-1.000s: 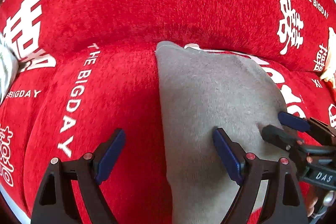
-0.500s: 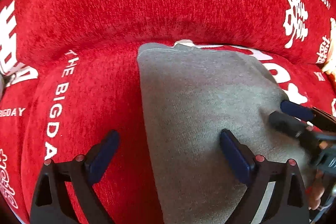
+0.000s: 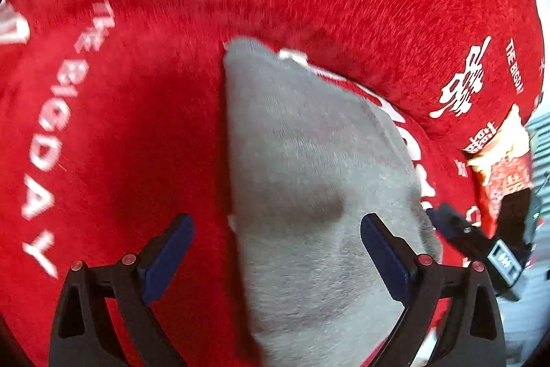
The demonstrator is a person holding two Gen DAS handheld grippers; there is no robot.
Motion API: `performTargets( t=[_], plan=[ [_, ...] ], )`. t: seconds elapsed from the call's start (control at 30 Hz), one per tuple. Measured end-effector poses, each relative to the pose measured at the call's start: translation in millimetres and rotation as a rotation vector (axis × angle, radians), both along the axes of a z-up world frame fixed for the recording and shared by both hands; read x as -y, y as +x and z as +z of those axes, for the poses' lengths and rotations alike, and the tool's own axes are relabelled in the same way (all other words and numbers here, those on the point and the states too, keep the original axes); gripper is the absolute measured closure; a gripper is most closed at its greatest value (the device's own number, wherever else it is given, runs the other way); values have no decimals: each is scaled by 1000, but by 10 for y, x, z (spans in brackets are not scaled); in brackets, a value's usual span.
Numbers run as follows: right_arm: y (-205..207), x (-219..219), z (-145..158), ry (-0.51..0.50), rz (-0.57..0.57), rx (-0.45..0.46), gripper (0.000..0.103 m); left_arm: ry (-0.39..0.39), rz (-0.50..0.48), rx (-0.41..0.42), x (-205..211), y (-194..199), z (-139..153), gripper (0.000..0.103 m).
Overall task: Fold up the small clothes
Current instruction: 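Lower both grippers onto the folded sweater's edge and close them on it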
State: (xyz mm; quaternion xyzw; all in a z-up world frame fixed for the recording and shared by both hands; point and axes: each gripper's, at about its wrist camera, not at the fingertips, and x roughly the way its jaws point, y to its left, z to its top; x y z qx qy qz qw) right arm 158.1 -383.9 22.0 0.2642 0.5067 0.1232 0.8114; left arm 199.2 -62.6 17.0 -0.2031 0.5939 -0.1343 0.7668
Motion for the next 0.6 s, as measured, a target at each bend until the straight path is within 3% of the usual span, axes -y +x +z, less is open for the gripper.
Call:
performTargets(
  t=[0.17,0.3,0.37,0.43,0.47,0.5,0.6],
  plan=[
    [39,14,-175,102,-19,-45,20,-52,28,-70,76,57,-194,5],
    [162,-117,-338,174,2,-87,20,-17,8,-69,193,139,-223,5],
    [215,-195,-385,168,15,-86,28,-26,7,-67,236,171,-236,6],
    [260,-265,-392,134,33,-81,41,-19,-2,-57,285,205,-244,21],
    [280,-295,-402,132,39,-84,48,-1,-10,-50,321,214,-241,22],
    [282,-308,-408,133,44,-83,51,5,-16,-35,332,206,-225,30],
    [244,-325,-415,128,57,-64,55,9,-32,2,332,161,-200,35]
  ],
)
